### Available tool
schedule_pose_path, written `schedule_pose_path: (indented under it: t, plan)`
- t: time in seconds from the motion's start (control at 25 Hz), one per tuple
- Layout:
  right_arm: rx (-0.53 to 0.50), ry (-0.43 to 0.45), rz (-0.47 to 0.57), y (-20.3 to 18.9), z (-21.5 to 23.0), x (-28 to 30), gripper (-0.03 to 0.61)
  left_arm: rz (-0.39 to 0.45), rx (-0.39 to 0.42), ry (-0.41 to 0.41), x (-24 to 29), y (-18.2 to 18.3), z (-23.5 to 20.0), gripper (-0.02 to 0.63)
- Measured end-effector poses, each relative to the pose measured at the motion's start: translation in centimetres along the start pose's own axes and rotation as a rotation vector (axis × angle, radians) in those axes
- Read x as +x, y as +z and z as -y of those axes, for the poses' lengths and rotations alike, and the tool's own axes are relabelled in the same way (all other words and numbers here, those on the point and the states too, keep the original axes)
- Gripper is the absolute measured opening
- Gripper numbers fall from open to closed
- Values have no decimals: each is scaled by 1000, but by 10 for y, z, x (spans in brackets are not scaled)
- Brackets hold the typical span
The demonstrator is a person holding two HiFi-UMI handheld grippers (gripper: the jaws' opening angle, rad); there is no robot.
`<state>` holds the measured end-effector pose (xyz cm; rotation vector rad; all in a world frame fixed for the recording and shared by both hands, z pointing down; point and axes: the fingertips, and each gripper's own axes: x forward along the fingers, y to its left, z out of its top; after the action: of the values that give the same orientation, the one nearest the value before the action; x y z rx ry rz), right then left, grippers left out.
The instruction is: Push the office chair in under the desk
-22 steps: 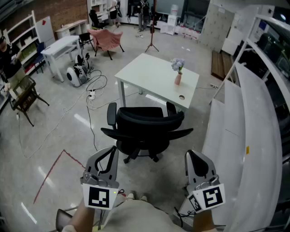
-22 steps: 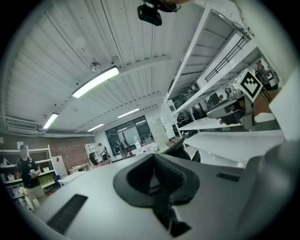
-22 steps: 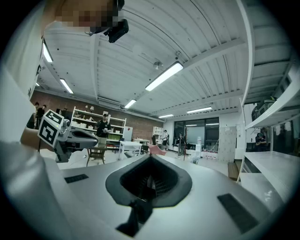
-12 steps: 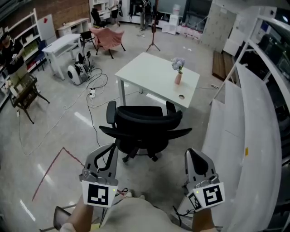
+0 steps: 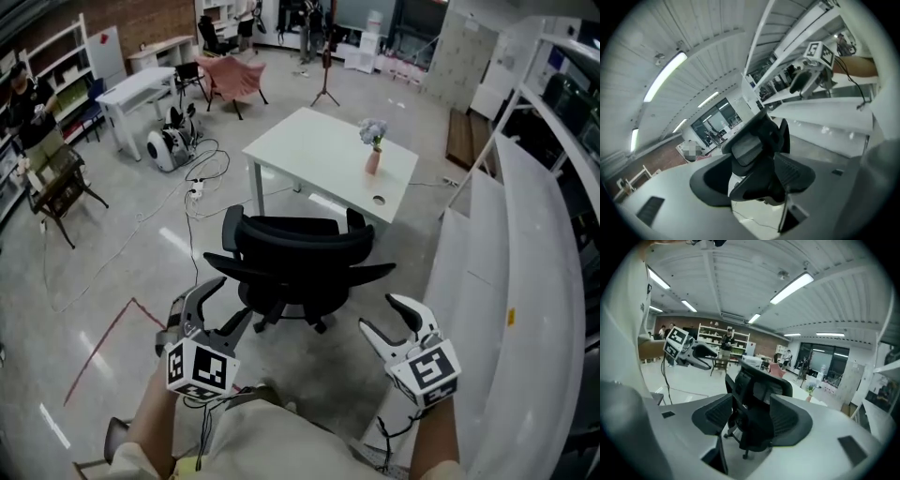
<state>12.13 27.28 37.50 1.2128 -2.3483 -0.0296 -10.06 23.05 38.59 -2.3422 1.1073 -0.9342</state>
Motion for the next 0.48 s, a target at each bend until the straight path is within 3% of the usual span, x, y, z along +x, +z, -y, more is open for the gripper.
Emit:
schedule_pose_path:
  t: [0.12,0.48]
  plan:
    - [-69,42,-69,-12,9,14,259,-61,110,-53,15,-19,4,308]
    - [-201,105,-204,-37,29,62,267,-150,229,-170,69,-52,12,319]
